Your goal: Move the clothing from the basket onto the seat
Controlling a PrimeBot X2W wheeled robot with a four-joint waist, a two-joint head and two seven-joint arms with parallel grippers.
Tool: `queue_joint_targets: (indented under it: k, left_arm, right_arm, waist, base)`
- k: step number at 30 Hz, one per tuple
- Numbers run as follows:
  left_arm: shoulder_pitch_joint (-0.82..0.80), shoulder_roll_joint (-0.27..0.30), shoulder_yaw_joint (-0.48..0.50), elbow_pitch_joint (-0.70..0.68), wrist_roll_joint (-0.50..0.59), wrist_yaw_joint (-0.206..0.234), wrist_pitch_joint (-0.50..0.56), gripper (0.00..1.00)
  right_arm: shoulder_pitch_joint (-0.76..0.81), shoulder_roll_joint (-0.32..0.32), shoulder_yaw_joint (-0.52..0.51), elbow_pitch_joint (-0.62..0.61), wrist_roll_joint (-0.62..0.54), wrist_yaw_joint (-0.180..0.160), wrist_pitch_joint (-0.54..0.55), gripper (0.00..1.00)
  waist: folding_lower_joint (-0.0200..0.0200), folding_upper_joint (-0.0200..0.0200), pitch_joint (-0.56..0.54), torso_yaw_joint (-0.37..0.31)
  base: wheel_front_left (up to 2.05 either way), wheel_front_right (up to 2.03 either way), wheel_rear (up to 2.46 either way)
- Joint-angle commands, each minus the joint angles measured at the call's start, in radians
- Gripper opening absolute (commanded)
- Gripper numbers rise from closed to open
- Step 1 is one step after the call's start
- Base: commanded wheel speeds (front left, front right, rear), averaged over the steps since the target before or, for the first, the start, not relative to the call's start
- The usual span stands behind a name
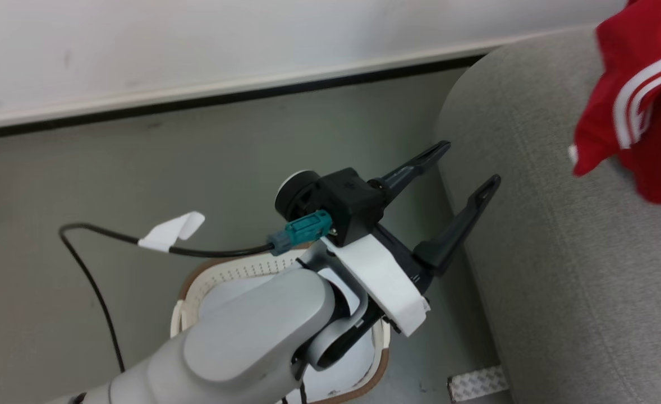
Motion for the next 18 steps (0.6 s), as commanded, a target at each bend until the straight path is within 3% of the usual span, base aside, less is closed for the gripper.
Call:
queue_joint_targets:
  k: [1,10,18]
  left_arm:
    - [-0.019,0.001,0.002,-0.010,0.014,-0.003,0.002,1.00]
    - [-0.093,0.000,-0.010,-0.051,0.052,-0.019,0.013,1.00]
    - [-0.106,-0.020,-0.023,-0.059,0.060,-0.025,0.006,1.00]
  right_arm:
    - [-0.037,-0.016,-0.022,0.007,-0.013,-0.002,0.000,0.00]
    - [-0.247,-0.165,-0.243,0.146,-0.103,-0.002,0.041,0.00]
    - [-0.297,-0.225,-0.446,0.398,-0.295,-0.002,0.059,0.00]
  waist:
    - [-0.0001,-0.0001,0.110,0.045]
    - [-0.0001,-0.0001,0.257,0.103]
    - [-0.0001,-0.0001,0.298,0.141]
  base:
    - [0.00,0.00,0.00]
    - [0.00,0.00,0.00]
    - [0.00,0.00,0.00]
